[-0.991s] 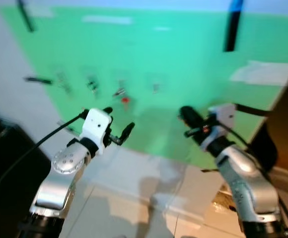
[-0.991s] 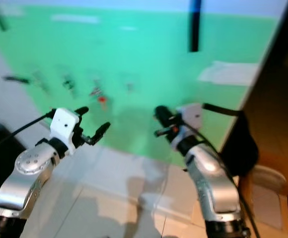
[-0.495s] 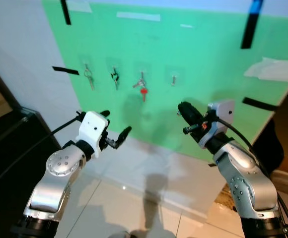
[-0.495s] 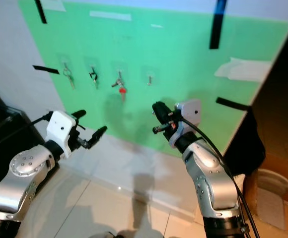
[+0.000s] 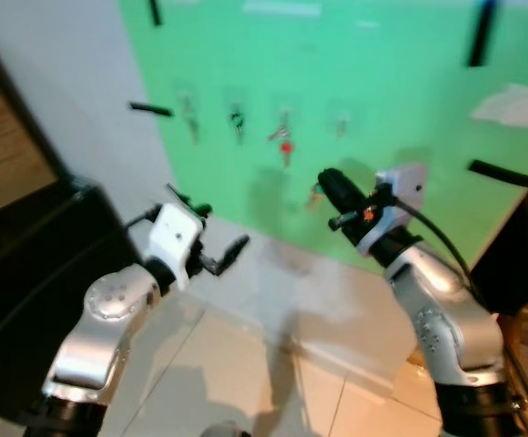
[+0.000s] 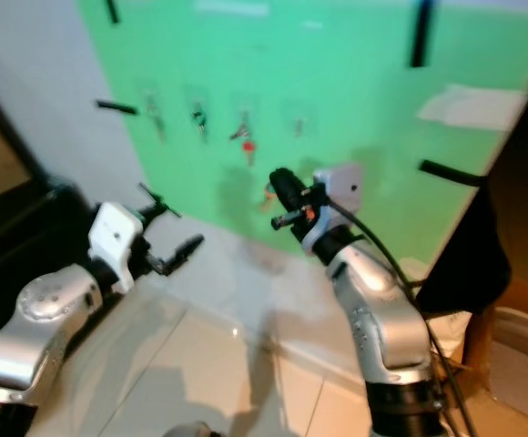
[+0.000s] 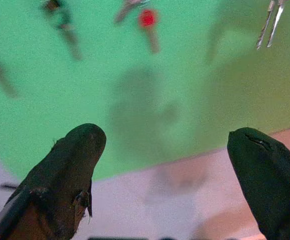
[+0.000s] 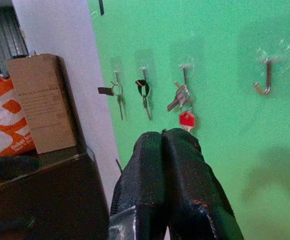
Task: Hang keys on a hook
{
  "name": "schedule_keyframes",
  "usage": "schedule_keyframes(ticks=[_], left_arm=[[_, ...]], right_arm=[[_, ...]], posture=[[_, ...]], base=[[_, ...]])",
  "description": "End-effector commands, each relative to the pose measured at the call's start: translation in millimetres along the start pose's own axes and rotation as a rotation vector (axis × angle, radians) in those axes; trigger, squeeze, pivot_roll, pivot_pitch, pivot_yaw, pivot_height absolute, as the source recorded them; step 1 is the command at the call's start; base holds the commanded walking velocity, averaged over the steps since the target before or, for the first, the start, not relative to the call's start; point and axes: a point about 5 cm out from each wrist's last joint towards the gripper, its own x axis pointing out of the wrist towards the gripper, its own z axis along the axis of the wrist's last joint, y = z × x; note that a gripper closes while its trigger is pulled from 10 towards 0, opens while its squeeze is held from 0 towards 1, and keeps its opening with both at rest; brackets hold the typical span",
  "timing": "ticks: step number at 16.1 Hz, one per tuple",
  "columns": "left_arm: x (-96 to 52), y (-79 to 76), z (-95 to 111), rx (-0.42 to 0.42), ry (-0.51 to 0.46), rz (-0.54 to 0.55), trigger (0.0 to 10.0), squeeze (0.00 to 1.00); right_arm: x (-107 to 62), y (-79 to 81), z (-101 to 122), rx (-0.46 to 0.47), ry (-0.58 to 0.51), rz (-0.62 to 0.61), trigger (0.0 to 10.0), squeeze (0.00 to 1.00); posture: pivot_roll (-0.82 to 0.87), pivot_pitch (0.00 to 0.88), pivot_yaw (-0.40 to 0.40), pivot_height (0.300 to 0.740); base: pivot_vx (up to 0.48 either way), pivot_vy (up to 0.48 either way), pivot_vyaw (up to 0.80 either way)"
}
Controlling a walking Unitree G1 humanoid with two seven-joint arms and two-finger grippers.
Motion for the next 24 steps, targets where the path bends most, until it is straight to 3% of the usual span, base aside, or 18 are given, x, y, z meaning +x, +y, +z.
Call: schedule_keyframes(ticks=[1,5,8,12,15,24], left_arm=[[3.2,2.5,-0.3,0.006,0.01,0.048,10.0,0.0],[5.5,3.4,0.3,0.003,0.005,0.084,10.0,0.0],[8.4,1.3,3.5,0.001,-0.009,0.076,10.0,0.0],[10.0,-5.6,6.8,-0.005,-0.023,-0.011,10.0,0.0],[6.9,-12.6,9.9,-0.063,-0.047,-0.11,10.0,0.0],[2.9,-8.8,9.9,-0.067,-0.047,-0.092,10.0,0.0]], right_arm=[[-4.8,-13.3,-3.1,0.011,0.018,-0.115,10.0,0.0],[-10.4,-25.1,-12.0,0.042,0.032,-0.246,10.0,0.0],[-6.2,-21.8,-7.9,0.06,0.004,-0.244,10.0,0.0],[10.7,-20.9,4.3,0.052,-0.038,-0.218,10.0,0.0],[29.7,-18.2,9.9,0.03,-0.026,-0.169,10.0,0.0],[68.2,-15.2,26.8,0.03,-0.083,-0.111,10.0,0.0]], posture=[[-0.01,0.0,0.091,0.74],[-0.02,0.0,0.093,0.74],[-0.02,0.0,0.099,0.74],[-0.03,0.0,0.104,0.74],[-0.03,0.0,0.101,0.74],[0.0,0.0,0.081,0.74]], base=[[0.0,0.0,0.0],[0.0,0.0,0.0],[0.0,0.0,0.0],[0.0,0.0,0.0],[0.0,0.0,0.0],[0.0,0.0,0.0]])
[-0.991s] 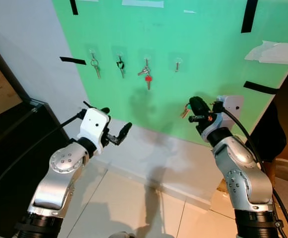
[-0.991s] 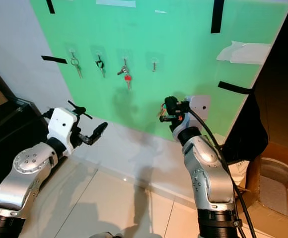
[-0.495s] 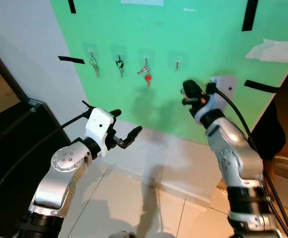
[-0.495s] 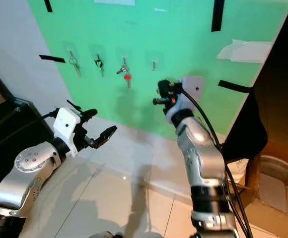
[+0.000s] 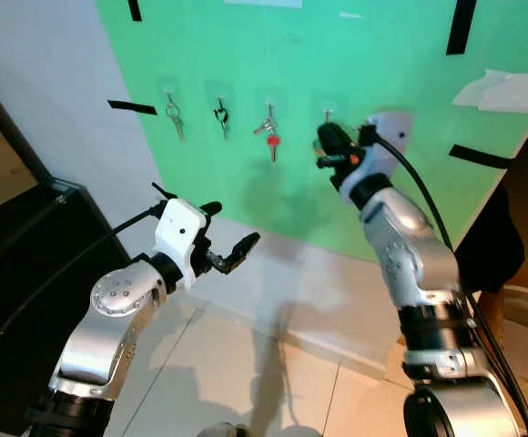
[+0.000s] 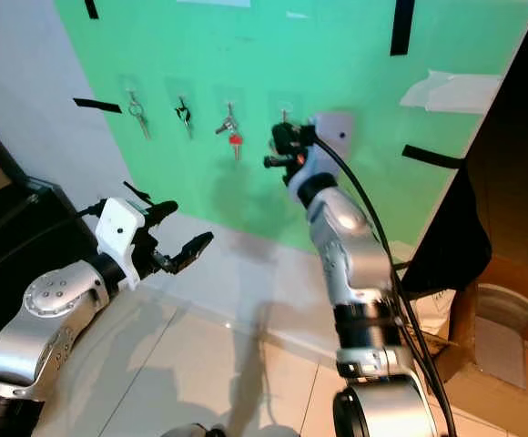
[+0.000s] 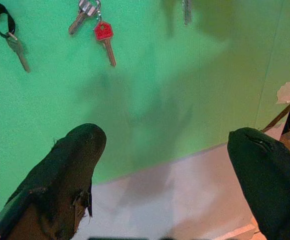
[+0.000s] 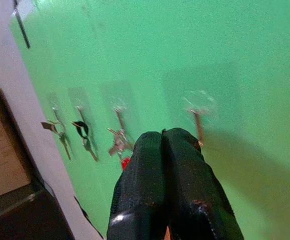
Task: Hang keys on a hook
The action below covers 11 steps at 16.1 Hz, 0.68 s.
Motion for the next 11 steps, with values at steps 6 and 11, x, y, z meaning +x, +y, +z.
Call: schedule_keyframes(ticks=[6,11], left_arm=[[-4.8,3.9,3.0,0.013,0.001,0.014,10.0,0.0],[-5.2,2.2,2.9,0.011,0.003,0.011,10.0,0.0]], right_arm=[[20.3,4.7,6.3,0.007,-0.04,-0.001,10.0,0.0],[21.0,-7.7,5.8,-0.005,-0.041,-0.065,10.0,0.0]], posture=[[0.0,0.0,0.082,0.74],[0.0,0.0,0.083,0.74]], base=[[0.0,0.0,0.0],[0.0,0.0,0.0]])
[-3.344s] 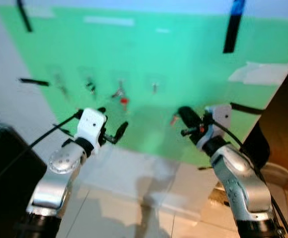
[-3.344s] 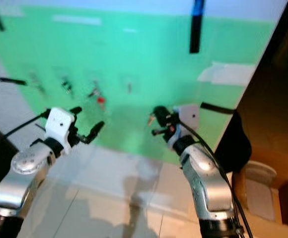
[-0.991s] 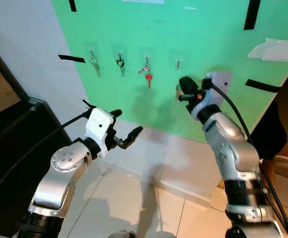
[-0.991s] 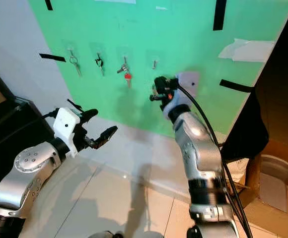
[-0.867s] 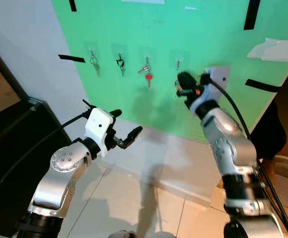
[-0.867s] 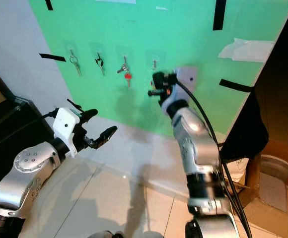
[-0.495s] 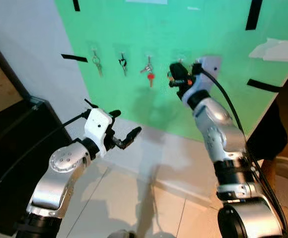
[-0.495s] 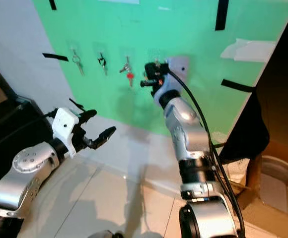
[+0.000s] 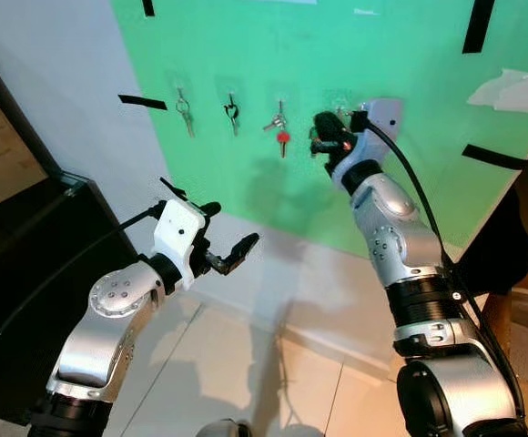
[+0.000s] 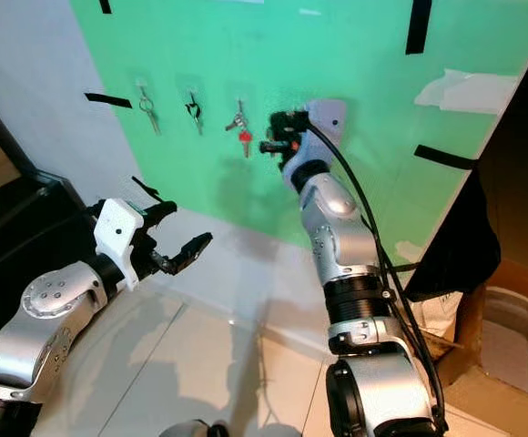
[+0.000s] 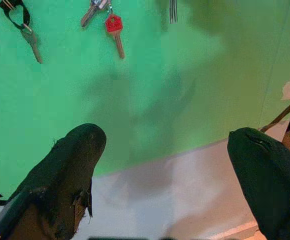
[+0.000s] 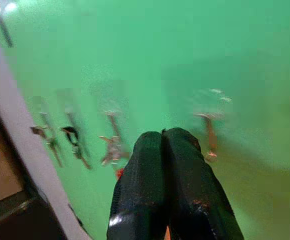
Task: Hang keys on a hook
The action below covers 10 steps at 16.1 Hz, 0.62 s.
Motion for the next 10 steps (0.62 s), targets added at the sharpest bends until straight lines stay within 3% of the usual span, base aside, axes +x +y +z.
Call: schedule_keyframes(ticks=[1,7,10], left_arm=[[-3.2,2.4,1.6,0.007,0.004,0.009,10.0,0.0],[-1.4,0.6,1.1,0.002,0.004,-0.005,10.0,0.0],[-1.5,0.2,0.9,0.003,0.006,-0.009,10.0,0.0]], right_arm=[[3.5,0.1,9.5,-0.014,-0.032,-0.001,10.0,0.0],[-4.5,-12.8,12.1,-0.007,-0.052,-0.053,10.0,0.0],[-3.7,-11.0,10.0,-0.006,-0.044,-0.052,10.0,0.0]], posture=[[0.0,0.0,0.085,0.74],[-0.01,0.0,0.091,0.74],[-0.01,0.0,0.091,0.74]], base=[[0.0,0.0,0.0],[0.0,0.0,0.0],[0.0,0.0,0.0]])
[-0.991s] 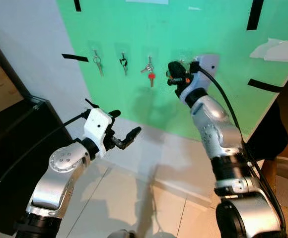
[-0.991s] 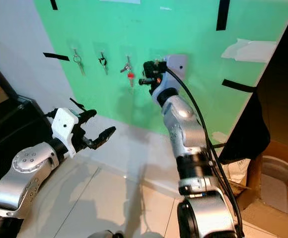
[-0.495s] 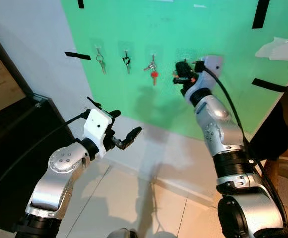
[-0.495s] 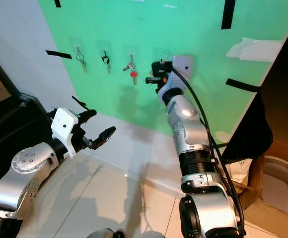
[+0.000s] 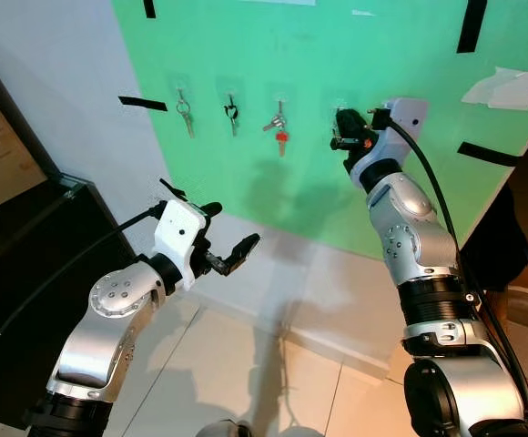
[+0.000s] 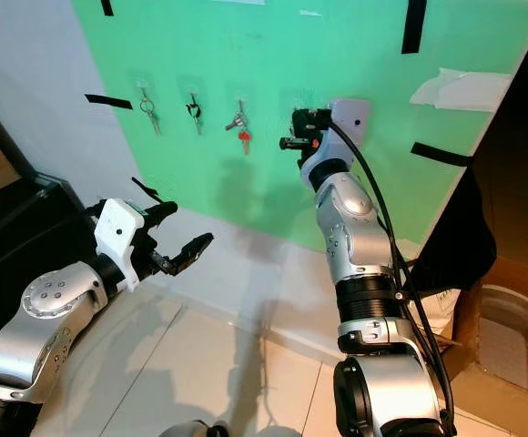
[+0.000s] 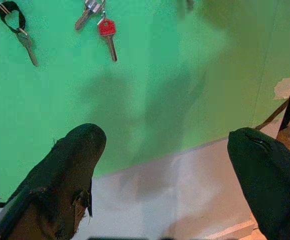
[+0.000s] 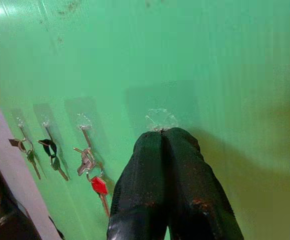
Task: Hang keys on a hook
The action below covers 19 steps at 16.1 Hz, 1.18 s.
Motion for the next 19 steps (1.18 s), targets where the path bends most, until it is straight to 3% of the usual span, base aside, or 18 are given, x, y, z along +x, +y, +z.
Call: schedule_keyframes(ticks=[1,7,16,19], left_arm=[[-1.9,1.1,1.2,0.005,0.003,-0.003,10.0,0.0],[-3.2,0.4,0.9,0.008,0.005,-0.004,10.0,0.0],[-2.3,-0.3,1.8,0.005,0.005,-0.012,10.0,0.0],[-1.8,-1.7,2.4,-0.002,0.002,-0.025,10.0,0.0]], right_arm=[[0.5,6.3,1.0,0.009,-0.008,0.013,10.0,0.0],[3.5,16.7,-3.3,0.014,0.015,0.051,10.0,0.0],[7.7,-0.5,-1.7,0.002,0.02,-0.061,10.0,0.0],[5.4,0.9,-15.0,-0.019,0.093,-0.039,10.0,0.0]], posture=[[-0.01,0.0,0.091,0.74],[-0.01,0.0,0.086,0.74],[-0.01,0.0,0.093,0.74],[-0.01,0.0,0.09,0.74]], base=[[0.0,0.0,0.0],[0.0,0.0,0.0],[0.0,0.0,0.0],[0.0,0.0,0.0]])
